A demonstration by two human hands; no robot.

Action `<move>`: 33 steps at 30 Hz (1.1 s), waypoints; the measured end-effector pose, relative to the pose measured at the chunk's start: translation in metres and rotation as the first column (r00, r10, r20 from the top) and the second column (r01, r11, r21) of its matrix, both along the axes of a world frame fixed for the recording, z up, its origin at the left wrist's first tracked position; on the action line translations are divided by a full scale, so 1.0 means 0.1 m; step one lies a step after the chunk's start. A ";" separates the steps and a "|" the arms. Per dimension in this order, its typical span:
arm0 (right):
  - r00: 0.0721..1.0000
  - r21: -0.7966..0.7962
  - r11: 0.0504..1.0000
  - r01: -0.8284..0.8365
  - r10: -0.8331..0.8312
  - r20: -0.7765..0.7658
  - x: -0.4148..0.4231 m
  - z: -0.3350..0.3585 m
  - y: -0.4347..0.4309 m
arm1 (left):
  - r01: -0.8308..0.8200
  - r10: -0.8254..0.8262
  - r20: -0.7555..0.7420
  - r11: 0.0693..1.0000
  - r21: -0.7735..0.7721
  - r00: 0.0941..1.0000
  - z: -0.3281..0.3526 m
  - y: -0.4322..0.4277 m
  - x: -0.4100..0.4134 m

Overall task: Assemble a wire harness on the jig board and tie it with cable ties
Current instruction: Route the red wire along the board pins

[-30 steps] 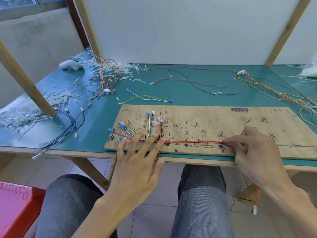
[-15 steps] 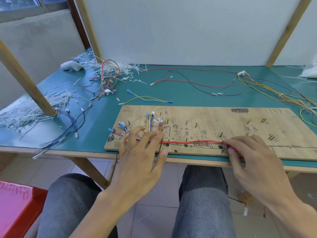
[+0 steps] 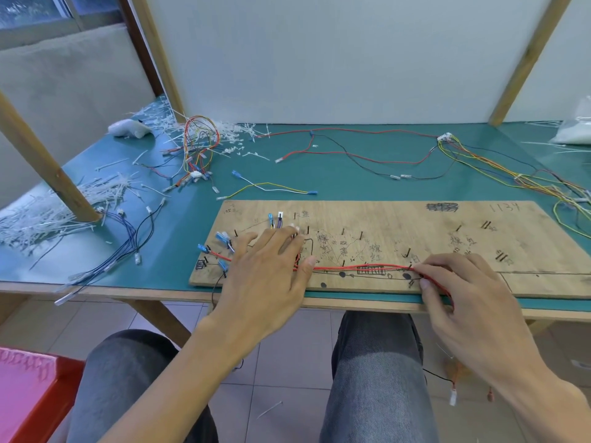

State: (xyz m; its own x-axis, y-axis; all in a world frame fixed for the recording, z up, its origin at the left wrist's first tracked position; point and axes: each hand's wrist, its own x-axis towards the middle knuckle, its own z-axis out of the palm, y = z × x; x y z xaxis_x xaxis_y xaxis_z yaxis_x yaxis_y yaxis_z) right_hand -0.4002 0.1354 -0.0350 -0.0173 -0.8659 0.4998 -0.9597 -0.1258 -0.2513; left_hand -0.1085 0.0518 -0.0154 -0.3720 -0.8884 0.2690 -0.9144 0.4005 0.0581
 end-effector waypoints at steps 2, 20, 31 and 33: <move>1.000 -0.003 1.000 -0.001 0.001 -0.006 0.00 -0.01 0.00 | -0.007 0.008 -0.025 1.000 0.009 1.000 -0.02 0.00 -0.04; 0.998 -0.057 0.998 0.001 -0.005 -0.070 -0.02 -0.05 -0.02 | -0.096 0.095 0.103 0.995 0.000 0.990 -0.02 0.06 -0.21; 0.999 -0.024 1.000 -0.008 0.007 -0.054 0.00 0.00 0.02 | -0.072 0.077 -0.137 0.996 0.045 0.988 -0.01 0.08 -0.12; 0.999 -0.018 1.000 -0.015 0.014 -0.040 -0.01 0.00 0.01 | -0.065 0.071 -0.144 0.997 0.044 0.987 0.01 0.09 -0.11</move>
State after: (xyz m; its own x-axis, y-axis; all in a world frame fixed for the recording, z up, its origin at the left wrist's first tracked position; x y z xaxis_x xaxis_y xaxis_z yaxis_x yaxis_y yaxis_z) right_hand -0.4014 0.1363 -0.0352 0.0153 -0.8567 0.5155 -0.9669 -0.1440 -0.2106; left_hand -0.1191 0.0609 -0.0147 -0.2697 -0.9210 0.2810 -0.9201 0.3325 0.2069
